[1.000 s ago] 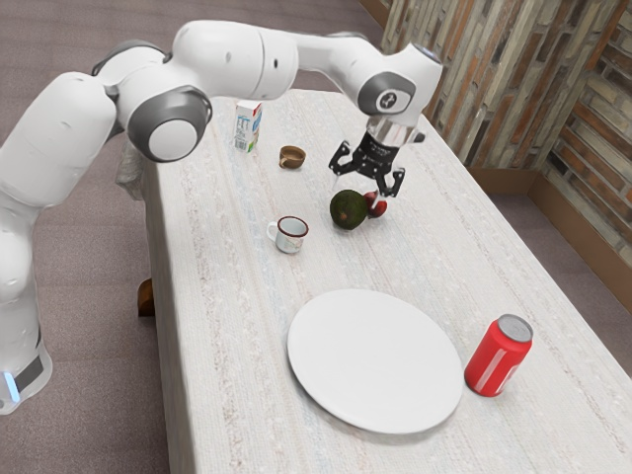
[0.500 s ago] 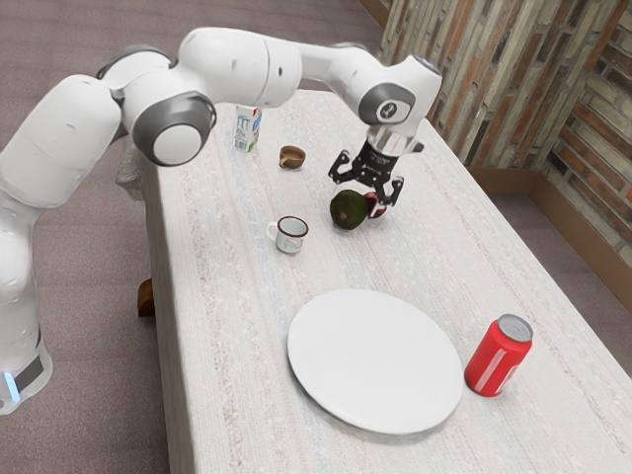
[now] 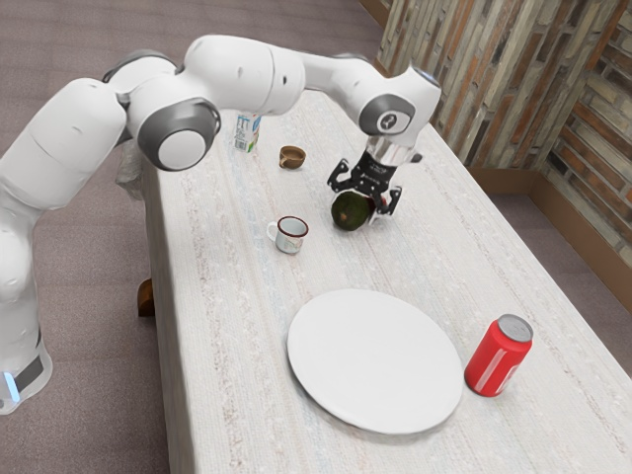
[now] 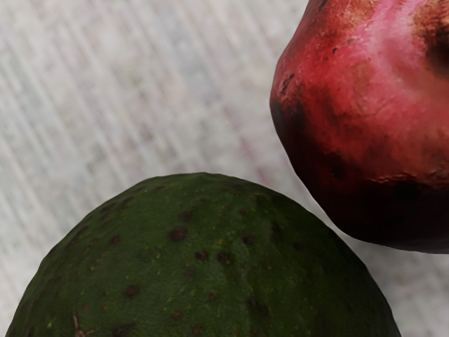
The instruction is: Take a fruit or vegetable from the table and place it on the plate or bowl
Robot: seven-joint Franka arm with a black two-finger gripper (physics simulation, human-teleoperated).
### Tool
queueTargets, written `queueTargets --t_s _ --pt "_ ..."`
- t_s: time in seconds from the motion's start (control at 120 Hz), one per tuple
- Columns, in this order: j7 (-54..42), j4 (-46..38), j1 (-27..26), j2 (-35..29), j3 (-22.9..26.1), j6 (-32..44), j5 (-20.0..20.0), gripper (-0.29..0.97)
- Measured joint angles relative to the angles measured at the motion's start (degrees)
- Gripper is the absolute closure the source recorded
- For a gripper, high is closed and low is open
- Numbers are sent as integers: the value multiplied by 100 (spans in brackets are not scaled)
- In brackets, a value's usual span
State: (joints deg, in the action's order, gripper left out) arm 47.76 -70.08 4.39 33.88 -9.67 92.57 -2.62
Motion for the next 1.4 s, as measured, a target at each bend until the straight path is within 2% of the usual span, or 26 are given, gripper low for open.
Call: queueTargets --t_s 0.083,0.175,0.308,0.8,1.025,1.175,1.4 --pt "-3 0 0 18 -6 2 -35 0" --pt "-17 -1 29 21 -12 -3 -53 15" --pt "-128 2 169 0 -11 -35 -69 28" --pt "-359 8 109 -208 36 -504 -272 31" --pt "-408 48 78 -872 213 -681 -261 31" --pt "-386 -1 -553 -1350 297 -838 -244 32" --pt "-287 2 -1803 -1426 301 -951 -234 31"
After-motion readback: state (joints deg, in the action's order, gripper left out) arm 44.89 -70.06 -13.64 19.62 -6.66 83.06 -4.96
